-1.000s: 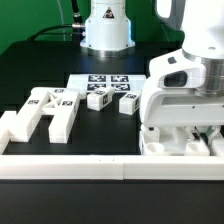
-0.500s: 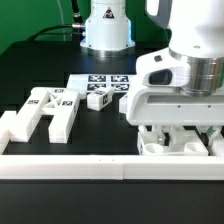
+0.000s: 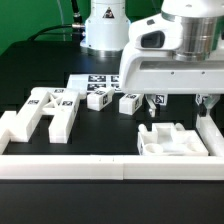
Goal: Assemble chair
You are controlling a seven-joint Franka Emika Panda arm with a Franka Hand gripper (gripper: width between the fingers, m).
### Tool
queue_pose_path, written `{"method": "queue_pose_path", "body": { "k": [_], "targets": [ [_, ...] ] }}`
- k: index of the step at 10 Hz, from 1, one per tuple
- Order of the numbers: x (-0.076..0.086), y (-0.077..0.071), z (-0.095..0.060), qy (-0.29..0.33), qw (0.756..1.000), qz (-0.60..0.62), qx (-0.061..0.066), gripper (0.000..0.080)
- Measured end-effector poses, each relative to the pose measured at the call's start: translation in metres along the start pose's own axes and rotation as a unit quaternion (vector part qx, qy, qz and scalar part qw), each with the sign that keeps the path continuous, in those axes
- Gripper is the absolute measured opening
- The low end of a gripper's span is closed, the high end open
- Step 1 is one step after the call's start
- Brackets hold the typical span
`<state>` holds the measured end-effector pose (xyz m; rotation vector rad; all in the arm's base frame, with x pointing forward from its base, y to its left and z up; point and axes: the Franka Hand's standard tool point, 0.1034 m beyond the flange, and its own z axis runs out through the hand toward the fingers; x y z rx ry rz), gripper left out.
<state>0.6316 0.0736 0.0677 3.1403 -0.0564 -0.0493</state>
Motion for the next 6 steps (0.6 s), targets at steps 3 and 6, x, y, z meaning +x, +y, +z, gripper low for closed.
{"method": "queue_pose_path", "body": {
  "k": [3, 6],
  "targets": [
    [-0.001, -0.001, 0.004, -0.003, 1.000, -0.001, 0.000, 0.0648],
    [-0.031, 0.042, 0.007, -0.014, 1.000, 0.013, 0.002, 0.0648]
  ]
}}
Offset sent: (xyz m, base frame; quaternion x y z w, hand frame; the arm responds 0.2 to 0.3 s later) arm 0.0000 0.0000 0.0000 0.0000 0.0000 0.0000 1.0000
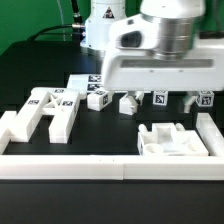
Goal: Assemble chair
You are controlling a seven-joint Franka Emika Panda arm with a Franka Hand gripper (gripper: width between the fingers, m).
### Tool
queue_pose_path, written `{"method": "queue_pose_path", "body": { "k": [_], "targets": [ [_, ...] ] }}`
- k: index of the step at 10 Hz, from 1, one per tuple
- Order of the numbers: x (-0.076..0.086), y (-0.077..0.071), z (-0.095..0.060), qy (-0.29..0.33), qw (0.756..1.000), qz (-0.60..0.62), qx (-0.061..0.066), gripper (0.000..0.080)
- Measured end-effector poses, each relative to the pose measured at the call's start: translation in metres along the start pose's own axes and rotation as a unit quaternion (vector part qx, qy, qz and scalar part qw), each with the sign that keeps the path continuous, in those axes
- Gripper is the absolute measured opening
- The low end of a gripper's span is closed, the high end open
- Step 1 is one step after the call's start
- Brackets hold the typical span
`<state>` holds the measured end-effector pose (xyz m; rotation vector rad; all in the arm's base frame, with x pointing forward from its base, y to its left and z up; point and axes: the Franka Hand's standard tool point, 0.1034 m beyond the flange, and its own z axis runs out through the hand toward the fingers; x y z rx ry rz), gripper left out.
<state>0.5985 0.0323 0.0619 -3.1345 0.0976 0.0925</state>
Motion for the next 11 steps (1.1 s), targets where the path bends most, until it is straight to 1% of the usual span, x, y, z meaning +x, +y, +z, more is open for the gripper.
{"method": "queue_pose_path", "body": {
  "k": [1, 3, 5, 6, 8, 9, 10, 11],
  "targets": [
    [-0.016, 0.021, 0.004, -0.011, 1.000, 0.014, 0.002, 0.0648],
    [-0.028, 0.047, 0.003, -0.019, 0.999, 0.032, -0.004, 0.0648],
    [-0.027, 0.042, 0.005, -0.019, 0.999, 0.038, -0.004, 0.0648],
    [-0.028, 0.043, 0.005, -0.019, 0.999, 0.046, -0.004, 0.0648],
    [-0.028, 0.042, 0.006, -0.020, 0.995, 0.101, 0.000, 0.0648],
    [-0.031, 0.045, 0.009, -0.019, 0.986, 0.168, 0.003, 0.0648],
    [-0.064, 0.042, 0.031, -0.016, 0.973, 0.231, 0.003, 0.0648],
    [-0.079, 0.040, 0.033, -0.037, 0.962, 0.271, 0.009, 0.0648]
  ]
}}
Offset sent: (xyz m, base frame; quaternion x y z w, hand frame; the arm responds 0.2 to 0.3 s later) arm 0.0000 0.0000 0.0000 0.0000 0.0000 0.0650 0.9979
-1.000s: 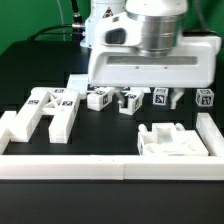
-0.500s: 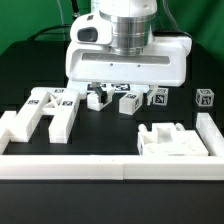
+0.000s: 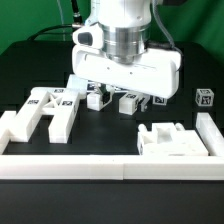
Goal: Assemble chair
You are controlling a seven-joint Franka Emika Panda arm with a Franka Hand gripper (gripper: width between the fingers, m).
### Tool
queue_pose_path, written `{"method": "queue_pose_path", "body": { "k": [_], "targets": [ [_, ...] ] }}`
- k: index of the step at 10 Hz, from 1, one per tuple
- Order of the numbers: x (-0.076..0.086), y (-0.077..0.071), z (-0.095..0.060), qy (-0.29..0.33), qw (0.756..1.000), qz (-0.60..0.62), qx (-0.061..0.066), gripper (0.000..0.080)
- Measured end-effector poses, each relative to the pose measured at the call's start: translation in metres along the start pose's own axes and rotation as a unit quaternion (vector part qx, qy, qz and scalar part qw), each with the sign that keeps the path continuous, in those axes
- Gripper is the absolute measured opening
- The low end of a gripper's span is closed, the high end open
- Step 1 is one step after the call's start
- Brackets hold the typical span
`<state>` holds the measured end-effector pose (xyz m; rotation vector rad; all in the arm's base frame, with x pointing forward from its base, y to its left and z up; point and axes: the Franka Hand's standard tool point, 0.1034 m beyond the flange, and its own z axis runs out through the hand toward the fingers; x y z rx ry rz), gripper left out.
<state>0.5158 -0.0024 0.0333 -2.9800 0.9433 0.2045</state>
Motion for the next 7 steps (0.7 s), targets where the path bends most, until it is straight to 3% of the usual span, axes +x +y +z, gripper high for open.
{"method": "queue_pose_path", "body": {
  "k": [1, 4, 7],
  "targets": [
    [0.0006, -0.0010, -0.0001, 0.003, 1.000, 0.022, 0.010, 0.0648],
    [-0.0003, -0.0017, 0.0012, 0.002, 1.000, 0.023, 0.010, 0.0648],
    [-0.0054, 0.0041, -0.0025, 0.004, 0.998, -0.063, 0.011, 0.0648]
  ]
}}
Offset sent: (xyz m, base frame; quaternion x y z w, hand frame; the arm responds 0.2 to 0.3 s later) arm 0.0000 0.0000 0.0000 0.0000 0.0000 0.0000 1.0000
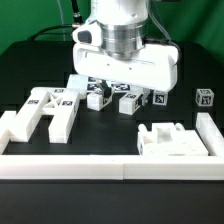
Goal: Assemble chair
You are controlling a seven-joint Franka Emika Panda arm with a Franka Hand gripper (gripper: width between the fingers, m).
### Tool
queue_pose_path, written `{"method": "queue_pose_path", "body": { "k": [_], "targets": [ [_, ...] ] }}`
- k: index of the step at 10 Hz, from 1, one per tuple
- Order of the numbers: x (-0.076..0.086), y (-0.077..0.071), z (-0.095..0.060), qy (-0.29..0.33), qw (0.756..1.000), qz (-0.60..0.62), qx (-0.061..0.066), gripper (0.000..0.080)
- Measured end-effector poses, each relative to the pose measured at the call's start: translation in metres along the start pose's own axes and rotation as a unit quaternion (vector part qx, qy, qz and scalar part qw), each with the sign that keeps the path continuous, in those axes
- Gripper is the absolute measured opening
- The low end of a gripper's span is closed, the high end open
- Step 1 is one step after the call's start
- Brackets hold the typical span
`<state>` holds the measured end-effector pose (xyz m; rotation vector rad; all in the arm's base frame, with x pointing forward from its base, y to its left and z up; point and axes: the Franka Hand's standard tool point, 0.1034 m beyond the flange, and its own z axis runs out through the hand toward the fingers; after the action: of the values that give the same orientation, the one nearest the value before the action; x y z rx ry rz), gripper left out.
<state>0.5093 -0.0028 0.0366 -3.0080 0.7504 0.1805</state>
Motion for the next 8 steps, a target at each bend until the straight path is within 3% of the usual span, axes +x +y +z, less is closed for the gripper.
{"method": "queue_pose_path", "body": {
  "k": [4, 6, 8],
  "targets": [
    [-0.0024, 0.0096, 0.0016, -0.032, 0.999, -0.019, -0.006, 0.0648],
    [-0.0032, 0.0124, -0.0007, -0.120, 0.992, -0.030, -0.018, 0.0648],
    [-0.0004, 0.0132, -0.0040, -0.186, 0.981, -0.058, -0.019, 0.0648]
  ]
}}
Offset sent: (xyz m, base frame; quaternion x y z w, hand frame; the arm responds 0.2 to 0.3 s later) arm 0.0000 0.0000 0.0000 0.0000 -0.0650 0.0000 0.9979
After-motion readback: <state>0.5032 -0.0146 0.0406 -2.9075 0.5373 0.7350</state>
